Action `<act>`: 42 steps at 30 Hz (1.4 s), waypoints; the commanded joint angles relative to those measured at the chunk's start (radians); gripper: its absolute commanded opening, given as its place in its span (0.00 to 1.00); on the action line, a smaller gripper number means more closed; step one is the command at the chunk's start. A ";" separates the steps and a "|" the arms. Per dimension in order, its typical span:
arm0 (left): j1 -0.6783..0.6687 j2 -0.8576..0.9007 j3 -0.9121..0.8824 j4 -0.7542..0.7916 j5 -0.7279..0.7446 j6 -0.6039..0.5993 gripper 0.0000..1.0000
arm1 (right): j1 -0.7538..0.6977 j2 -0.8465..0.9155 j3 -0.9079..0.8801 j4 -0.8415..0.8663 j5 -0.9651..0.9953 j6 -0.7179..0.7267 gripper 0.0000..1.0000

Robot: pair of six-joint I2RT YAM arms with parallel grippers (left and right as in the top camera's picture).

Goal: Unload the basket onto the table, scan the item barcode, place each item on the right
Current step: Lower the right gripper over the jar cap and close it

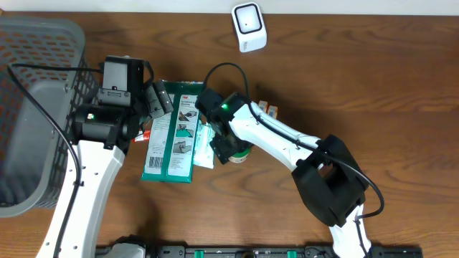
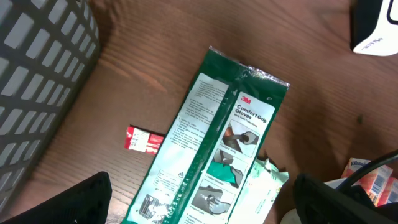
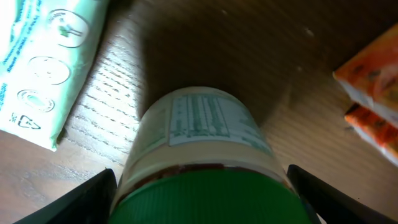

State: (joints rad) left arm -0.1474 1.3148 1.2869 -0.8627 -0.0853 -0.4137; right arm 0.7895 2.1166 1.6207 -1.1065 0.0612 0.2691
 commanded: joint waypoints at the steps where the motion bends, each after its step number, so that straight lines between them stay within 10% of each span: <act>1: 0.002 -0.002 0.013 0.001 -0.013 0.016 0.93 | 0.002 0.004 0.020 -0.006 0.008 0.110 0.82; 10: 0.002 -0.002 0.013 0.000 -0.013 0.016 0.93 | 0.002 0.004 0.020 -0.008 0.008 0.084 0.64; 20: 0.002 -0.002 0.013 0.001 -0.013 0.016 0.93 | 0.005 0.004 0.020 -0.039 0.010 -0.287 0.51; 27: 0.002 -0.002 0.013 0.000 -0.013 0.016 0.93 | 0.004 0.004 0.033 -0.059 0.009 -0.321 0.99; 42: 0.002 -0.002 0.013 0.001 -0.013 0.016 0.93 | -0.004 0.006 0.057 -0.138 -0.018 0.117 0.99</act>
State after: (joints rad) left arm -0.1474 1.3148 1.2869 -0.8627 -0.0853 -0.4137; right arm 0.7887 2.1170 1.6840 -1.2419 0.0483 0.2737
